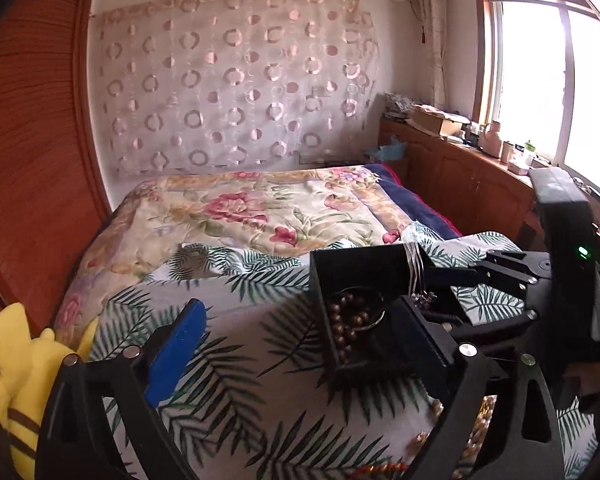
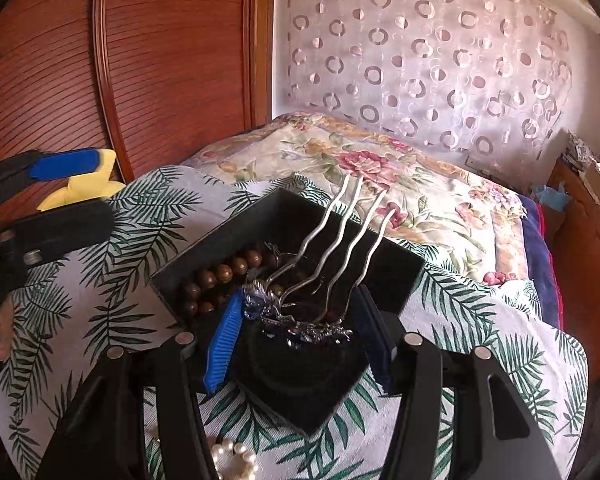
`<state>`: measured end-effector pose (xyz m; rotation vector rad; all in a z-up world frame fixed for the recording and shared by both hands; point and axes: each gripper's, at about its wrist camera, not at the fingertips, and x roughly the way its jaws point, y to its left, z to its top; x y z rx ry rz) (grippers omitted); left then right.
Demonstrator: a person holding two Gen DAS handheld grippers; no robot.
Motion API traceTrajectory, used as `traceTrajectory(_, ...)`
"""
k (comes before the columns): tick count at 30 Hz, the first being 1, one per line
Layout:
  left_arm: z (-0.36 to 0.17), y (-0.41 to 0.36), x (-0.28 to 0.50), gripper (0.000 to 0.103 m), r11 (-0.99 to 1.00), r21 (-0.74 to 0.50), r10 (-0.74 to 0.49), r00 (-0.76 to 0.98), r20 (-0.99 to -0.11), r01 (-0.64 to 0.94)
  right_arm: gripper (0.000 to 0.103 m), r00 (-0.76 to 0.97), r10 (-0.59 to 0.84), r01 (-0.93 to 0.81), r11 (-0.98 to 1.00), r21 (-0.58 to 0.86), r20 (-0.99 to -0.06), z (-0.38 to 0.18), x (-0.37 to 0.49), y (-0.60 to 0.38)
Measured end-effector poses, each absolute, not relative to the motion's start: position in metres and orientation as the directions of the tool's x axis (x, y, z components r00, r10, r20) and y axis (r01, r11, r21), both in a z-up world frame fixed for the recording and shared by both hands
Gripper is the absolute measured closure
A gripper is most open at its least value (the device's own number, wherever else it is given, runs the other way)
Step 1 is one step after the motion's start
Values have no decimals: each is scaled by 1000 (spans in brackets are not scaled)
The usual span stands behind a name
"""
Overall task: Organize jewelry
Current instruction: 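Lower the bead bracelet and hair pin into the box and open both grippers, then move the right gripper toward the pearls and gold ring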
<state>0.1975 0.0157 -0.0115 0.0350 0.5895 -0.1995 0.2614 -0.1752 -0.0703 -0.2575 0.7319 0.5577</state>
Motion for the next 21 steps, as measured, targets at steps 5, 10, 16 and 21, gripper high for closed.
traceTrajectory(5,-16,27,183,7,981,-25,-176,812,-556,194,32,619,385,-561,827,-42,-684,-69,260,-171)
traceTrajectory(10,-20,32,167,7,981,-23,-173,810,-560,193,30,633,401,-558,829,-31,-662,-57,239,-182)
traceTrajectory(16,-31,28,137,7,975,-32,-198,800,-566,219,30,624,437,-585,811,-15,-647,-49,185,-204)
traceTrajectory(21,-50,30,109,7,971,-48,-217,773,-596,236,45,574,448,-602,798,18,-685,-65,148,-223)
